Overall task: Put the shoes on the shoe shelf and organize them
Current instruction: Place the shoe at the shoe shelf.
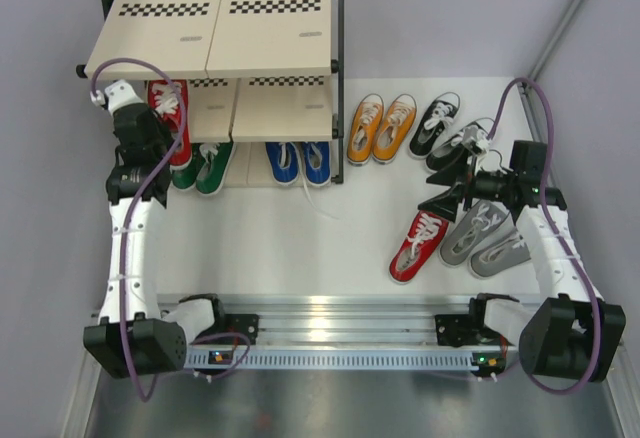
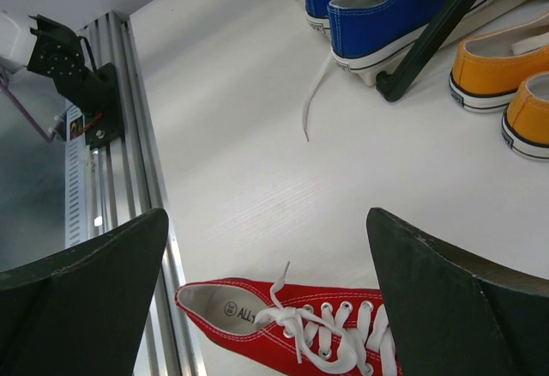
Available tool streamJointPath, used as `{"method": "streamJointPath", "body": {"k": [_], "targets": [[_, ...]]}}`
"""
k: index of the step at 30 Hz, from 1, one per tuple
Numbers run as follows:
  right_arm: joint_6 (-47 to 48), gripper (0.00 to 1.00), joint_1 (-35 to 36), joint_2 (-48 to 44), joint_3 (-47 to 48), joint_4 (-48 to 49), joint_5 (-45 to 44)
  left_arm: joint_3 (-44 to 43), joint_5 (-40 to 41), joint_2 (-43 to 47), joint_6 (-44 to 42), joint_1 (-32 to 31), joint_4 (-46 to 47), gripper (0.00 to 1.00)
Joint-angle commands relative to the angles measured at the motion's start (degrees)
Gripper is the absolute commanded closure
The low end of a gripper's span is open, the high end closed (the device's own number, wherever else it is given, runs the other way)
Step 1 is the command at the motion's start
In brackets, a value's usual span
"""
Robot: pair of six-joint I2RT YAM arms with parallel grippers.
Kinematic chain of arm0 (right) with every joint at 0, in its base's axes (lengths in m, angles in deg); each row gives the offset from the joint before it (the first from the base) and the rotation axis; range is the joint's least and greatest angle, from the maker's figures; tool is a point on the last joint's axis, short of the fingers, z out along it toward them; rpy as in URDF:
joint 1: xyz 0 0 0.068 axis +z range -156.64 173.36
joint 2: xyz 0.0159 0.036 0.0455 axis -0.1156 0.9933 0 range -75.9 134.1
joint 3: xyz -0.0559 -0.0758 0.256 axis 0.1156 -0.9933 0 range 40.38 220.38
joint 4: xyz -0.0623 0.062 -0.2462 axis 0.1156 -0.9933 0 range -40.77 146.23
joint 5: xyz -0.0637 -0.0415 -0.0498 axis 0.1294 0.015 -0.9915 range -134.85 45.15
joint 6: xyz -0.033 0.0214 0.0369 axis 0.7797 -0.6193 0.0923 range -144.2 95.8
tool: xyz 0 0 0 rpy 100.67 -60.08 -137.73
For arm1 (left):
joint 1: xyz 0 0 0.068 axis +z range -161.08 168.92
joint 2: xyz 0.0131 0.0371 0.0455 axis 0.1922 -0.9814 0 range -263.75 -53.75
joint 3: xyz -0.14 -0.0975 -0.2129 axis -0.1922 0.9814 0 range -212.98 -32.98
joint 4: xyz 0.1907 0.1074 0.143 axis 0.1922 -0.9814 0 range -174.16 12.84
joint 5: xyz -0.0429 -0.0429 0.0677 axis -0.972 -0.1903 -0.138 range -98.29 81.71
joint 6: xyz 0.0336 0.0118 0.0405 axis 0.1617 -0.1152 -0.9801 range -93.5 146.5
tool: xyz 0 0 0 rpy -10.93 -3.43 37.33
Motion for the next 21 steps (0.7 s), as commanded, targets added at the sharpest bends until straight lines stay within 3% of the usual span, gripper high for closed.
{"method": "streamJointPath", "body": {"k": [1,16,21], "targets": [[2.55,0.01,-0.88,0.14,1.58,0.22,2.16,-3.72,-1.74,0.43,-0.07,1.96,12.17,1.00],[3.26,0.01,-1.41,-0.12,1.49,-0.31,2.25,-4.51,-3.76,-6.07,-0.78,4.16,15.42,0.98],[3.34,0.01,-1.67,-0.21,1.49,-0.40,2.43,-6.09,-4.20,-6.78,0.28,4.42,14.37,0.81]]}}
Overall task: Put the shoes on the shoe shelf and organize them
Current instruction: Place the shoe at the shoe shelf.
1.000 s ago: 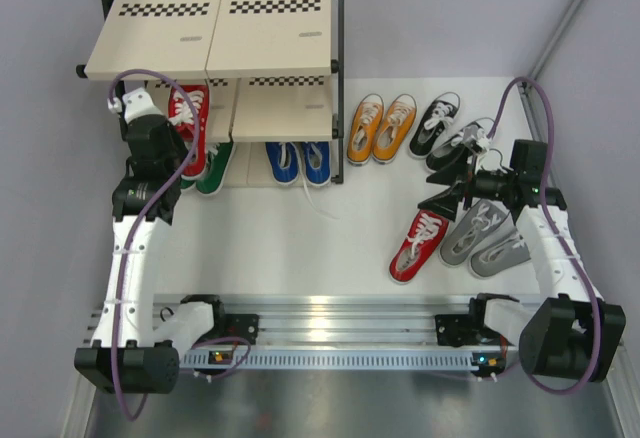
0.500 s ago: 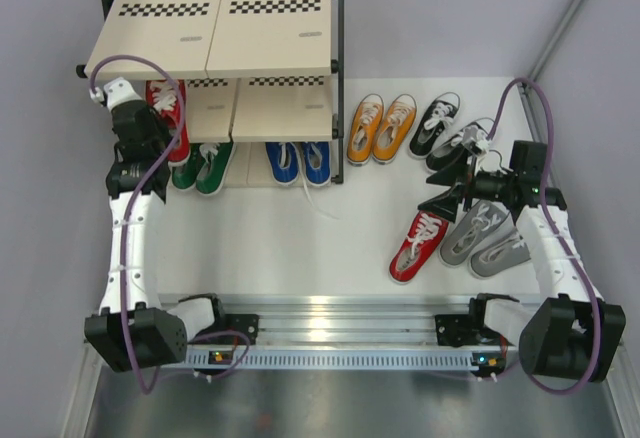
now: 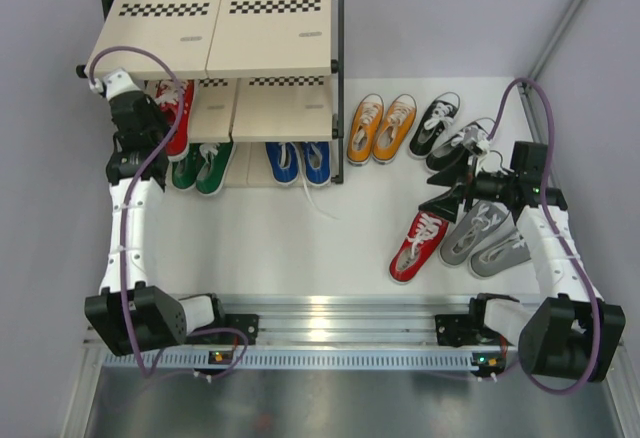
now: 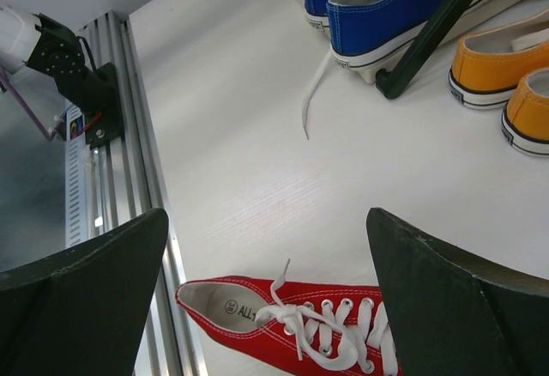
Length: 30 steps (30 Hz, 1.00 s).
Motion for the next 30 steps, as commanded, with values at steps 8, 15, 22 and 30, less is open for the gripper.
{"method": "streamJointPath", "body": {"k": [8,15,22,30], "targets": [[2.62,0.01,-1.30,-0.21,1.58,0.41,2.49,-6.32,-1.34,1.24,2.78,0.55,7.04,0.51],[2.97,0.01,-1.57,-0.38,1.58,0.23,2.58,-7.82,-3.62,4.57,1.81,0.55,2.82,0.46],[3.06,0.01,-1.57,-0.30,1.58,-0.12,2.76,-4.83,-6.44,11.34,0.76,0.55,-2.01,0.46],[3.59,0.01,-1.57,-0.38,1.75,-0.56,2.93,1.67,-21.45,18.20,-3.63,0.55,-4.39,0.99]]}}
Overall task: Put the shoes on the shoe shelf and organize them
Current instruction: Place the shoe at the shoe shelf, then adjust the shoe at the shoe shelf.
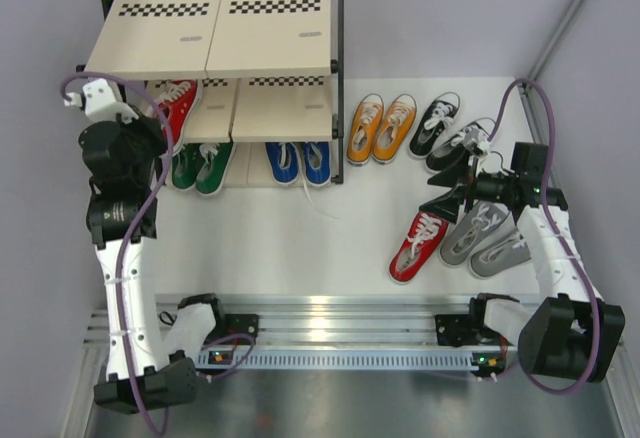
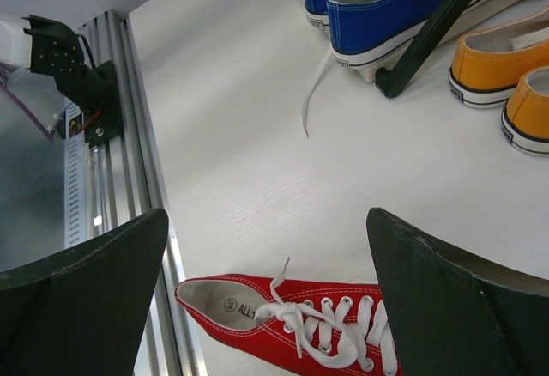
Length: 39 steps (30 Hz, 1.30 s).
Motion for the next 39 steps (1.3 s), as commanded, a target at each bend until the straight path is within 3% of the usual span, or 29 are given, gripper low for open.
{"method": "streamJointPath", "body": {"k": [1,3,7,18,22,27,34,39], "targets": [[2.32,0.01,-1.19,-0.38,1.84,0.45,2.63,5.01,-12.21,2.49,-5.48,0.29,-0.59,1.00],[2.41,0.01,-1.19,-0.38,1.84,0.36,2.63,8.18,-19.24,4.33,-9.01,0.20,1.60,1.00],[2.50,0.00,-1.19,-0.21,1.84,0.27,2.80,13.29,-25.06,4.09,-18.66,-1.20,6.44,1.00],[4.52,0.01,-1.28,0.06,2.46,-1.75,2.72,14.34,-14.09,-3.57,-28.62,-4.54,14.53,1.00],[5.22,0.01,-1.28,0.06,2.72,-2.28,2.63,19.44,-13.47,2.66,-26.43,-4.54,15.67,1.00],[5.92,0.01,-1.28,0.41,2.98,-3.06,2.98,25.25,-4.34,10.14,-21.60,-4.46,14.98,1.00],[7.07,0.01,-1.37,-0.03,3.34,-4.38,2.98,21.57,4.11,4.62,-8.08,-2.27,10.77,1.00],[7.77,0.01,-1.72,-0.12,3.60,-5.00,3.15,18.83,-3.50,0.92,3.52,5.97,6.27,1.00]]}}
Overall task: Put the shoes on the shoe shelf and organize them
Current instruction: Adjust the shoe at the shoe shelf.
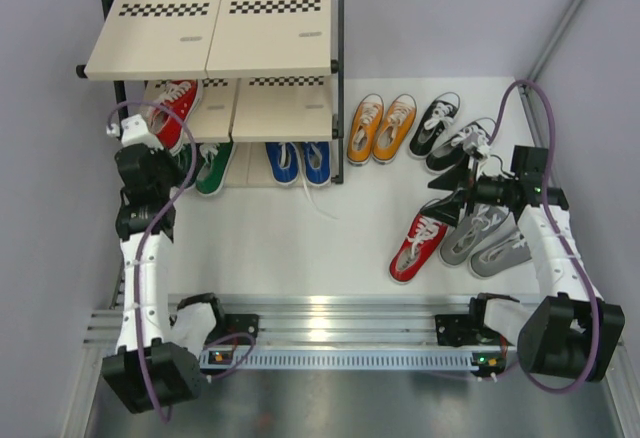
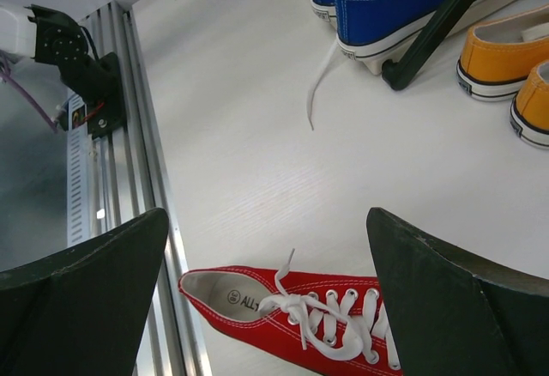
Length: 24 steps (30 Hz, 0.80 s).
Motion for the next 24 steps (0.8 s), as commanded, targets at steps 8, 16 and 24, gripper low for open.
{"method": "streamJointPath", "body": {"k": [8,16,24], "targets": [[3.43,0.01,-1.31,0.28,3.64,-1.05,2.76,-4.23,-10.48,-4.60,12.43,11.19,-0.55,1.00],[4.13,0.00,-1.31,0.45,3.91,-1.66,2.76,-8.26,-12.85,-11.02,13.75,12.43,1.92,1.00],[4.57,0.01,-1.31,0.63,4.00,-2.02,2.68,-11.52,-17.15,-15.16,13.84,12.43,2.09,1.00]]}}
